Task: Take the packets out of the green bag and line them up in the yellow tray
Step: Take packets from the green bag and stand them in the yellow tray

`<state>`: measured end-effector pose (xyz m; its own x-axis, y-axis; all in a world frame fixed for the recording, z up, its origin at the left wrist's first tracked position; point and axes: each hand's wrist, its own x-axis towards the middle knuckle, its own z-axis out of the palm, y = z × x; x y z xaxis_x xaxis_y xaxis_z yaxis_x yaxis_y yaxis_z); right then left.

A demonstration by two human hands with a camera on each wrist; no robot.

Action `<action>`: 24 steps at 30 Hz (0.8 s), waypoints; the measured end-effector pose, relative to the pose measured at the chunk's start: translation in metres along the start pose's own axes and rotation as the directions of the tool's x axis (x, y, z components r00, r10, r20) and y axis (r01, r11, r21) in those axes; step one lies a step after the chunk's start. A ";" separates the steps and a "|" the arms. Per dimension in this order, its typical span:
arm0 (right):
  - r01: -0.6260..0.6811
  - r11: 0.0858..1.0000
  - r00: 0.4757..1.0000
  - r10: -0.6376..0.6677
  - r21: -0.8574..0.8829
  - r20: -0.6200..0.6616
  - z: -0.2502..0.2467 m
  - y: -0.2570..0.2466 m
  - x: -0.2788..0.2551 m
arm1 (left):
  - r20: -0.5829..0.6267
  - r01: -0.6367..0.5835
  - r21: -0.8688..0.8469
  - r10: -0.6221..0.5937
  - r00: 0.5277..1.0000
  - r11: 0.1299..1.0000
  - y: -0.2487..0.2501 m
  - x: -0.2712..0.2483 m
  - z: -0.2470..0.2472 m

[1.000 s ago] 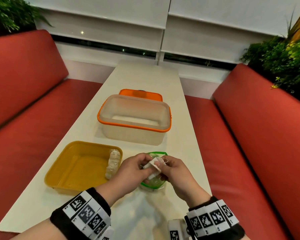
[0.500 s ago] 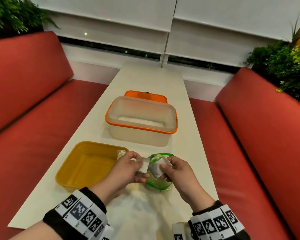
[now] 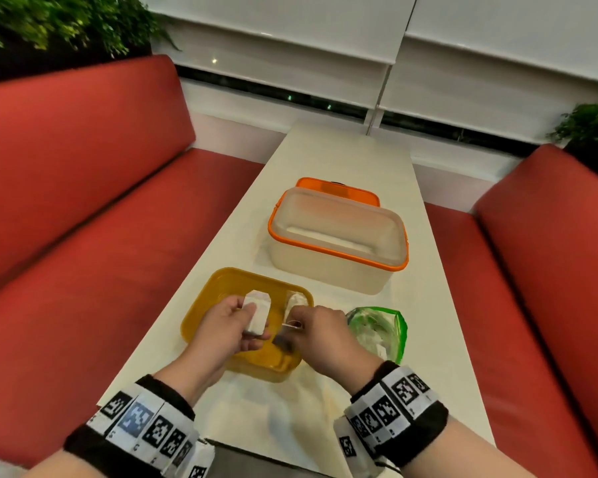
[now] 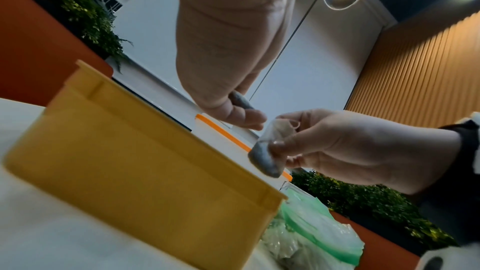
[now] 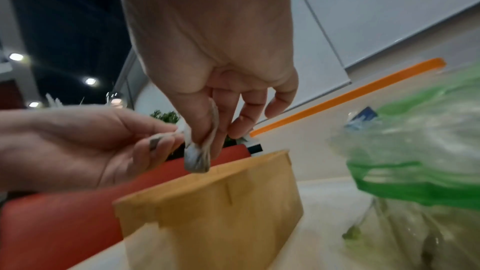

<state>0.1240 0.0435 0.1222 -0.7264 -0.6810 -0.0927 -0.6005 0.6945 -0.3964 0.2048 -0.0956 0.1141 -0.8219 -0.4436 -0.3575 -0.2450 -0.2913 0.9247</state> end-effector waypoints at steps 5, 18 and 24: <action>0.086 0.930 0.990 -0.039 -0.357 0.137 0.016 -0.007 0.015 | 0.019 0.012 0.019 -0.013 1.000 1.000 -0.007 0.006 -0.009; 0.082 0.797 0.990 0.002 -0.599 0.138 0.028 -0.013 0.037 | 0.049 0.046 0.021 -0.047 0.998 0.999 -0.019 0.019 -0.017; 0.035 0.766 0.996 0.024 -0.642 0.082 0.028 -0.015 0.041 | 0.066 0.038 0.044 -0.041 0.997 0.998 -0.019 0.020 -0.017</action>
<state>0.1131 -0.0015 0.0988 -0.7103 -0.6812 -0.1771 -0.7000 0.6573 0.2793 0.2016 -0.1130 0.0872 -0.8434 -0.3743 -0.3855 -0.2983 -0.2706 0.9153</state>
